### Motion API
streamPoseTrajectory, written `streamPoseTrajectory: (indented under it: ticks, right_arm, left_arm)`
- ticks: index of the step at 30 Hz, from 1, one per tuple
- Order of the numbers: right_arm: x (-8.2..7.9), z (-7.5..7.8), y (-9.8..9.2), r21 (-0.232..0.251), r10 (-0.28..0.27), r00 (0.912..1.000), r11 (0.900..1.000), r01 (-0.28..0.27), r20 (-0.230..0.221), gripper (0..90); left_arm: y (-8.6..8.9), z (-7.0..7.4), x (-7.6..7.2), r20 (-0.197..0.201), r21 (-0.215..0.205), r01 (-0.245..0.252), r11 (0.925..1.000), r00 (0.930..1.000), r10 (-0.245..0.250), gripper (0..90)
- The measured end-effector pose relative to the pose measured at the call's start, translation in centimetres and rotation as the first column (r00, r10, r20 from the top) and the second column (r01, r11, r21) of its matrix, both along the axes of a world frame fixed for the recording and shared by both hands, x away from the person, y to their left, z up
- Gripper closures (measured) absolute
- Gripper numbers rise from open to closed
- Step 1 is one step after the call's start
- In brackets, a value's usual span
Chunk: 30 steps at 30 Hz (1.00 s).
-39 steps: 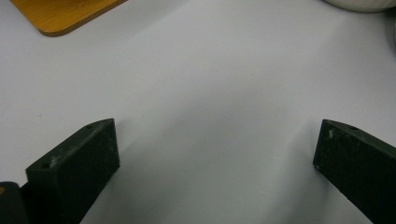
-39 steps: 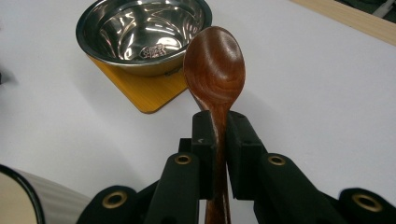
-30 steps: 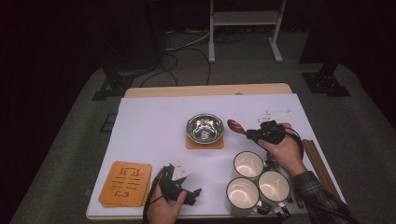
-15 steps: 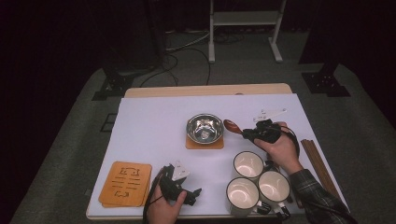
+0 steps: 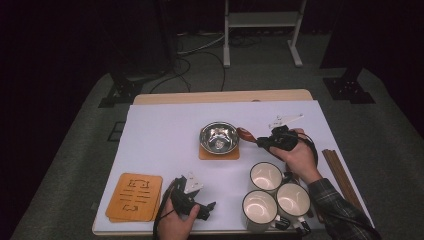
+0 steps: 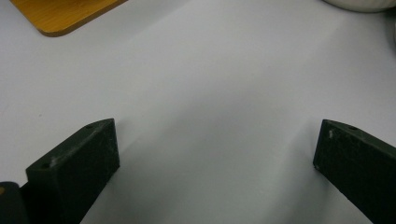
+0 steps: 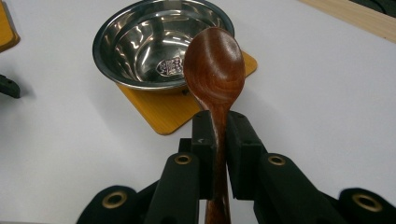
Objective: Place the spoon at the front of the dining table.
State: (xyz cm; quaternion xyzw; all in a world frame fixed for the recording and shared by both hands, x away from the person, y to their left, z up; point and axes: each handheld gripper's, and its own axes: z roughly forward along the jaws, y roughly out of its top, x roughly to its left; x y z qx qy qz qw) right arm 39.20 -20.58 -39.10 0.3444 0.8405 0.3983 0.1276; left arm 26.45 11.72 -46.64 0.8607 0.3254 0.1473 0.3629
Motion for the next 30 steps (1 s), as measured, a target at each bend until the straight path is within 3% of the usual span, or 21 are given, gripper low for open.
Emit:
streamPoseTrajectory:
  ticks: [19, 30]
  right_arm:
    - [0.8, 1.7, 1.2, -0.016, 0.020, 0.9997, 1.000, -0.020, 0.010, 81.7]
    - [1.3, 2.0, 2.1, -0.029, 0.033, 0.9994, 0.999, -0.033, 0.007, 81.8]
  left_arm:
    - [0.0, 0.0, 0.0, 0.000, 0.000, 0.000, 1.0000, 1.0000, 0.000, 0.0]
    - [0.0, 0.0, 0.0, -0.002, 0.005, 0.003, 1.0000, 1.0000, -0.003, 0.0]
